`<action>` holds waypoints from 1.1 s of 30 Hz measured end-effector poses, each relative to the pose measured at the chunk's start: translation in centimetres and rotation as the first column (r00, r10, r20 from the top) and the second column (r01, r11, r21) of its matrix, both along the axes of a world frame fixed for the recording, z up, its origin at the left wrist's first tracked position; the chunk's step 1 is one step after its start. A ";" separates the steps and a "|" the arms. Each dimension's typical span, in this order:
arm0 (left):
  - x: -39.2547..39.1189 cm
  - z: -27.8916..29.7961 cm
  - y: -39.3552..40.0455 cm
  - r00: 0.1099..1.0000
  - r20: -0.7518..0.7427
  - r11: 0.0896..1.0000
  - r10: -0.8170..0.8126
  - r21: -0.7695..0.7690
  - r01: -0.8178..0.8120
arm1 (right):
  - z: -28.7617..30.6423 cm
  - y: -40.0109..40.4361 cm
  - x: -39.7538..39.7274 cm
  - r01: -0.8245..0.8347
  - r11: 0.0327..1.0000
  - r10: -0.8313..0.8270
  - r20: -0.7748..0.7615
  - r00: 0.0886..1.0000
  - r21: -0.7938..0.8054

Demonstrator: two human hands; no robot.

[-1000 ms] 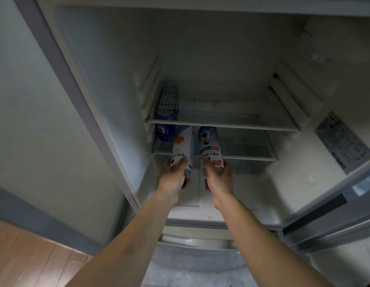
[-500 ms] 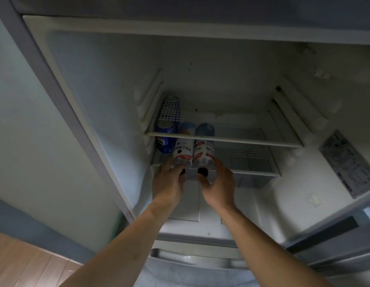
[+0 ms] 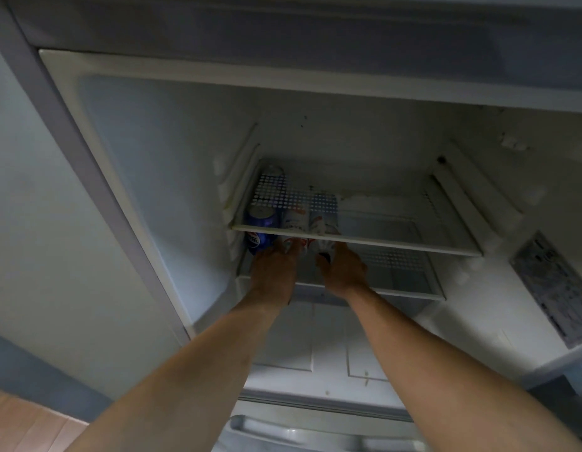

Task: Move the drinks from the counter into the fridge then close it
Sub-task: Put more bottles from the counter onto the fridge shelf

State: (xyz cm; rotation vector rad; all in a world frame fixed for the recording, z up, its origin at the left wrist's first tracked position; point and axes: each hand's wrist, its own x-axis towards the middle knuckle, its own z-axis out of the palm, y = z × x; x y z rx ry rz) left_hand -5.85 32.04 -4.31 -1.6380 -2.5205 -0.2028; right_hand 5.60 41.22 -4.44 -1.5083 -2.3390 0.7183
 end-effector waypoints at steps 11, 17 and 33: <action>0.6 -0.3 -2.2 0.994 0.078 0.997 -0.079 -0.007 0.080 | -0.9 -1.1 0.4 0.059 0.997 -0.057 -0.049 0.997 0.054; 1.8 -3.5 -6.0 0.947 0.245 0.950 -0.206 0.284 0.133 | -3.3 -6.5 3.0 0.108 0.934 -0.024 -0.244 0.970 0.340; 11.4 -11.1 -15.7 0.732 0.586 0.929 -0.348 0.319 0.186 | -8.6 -19.6 18.4 0.355 0.928 -0.371 -0.366 0.854 -0.113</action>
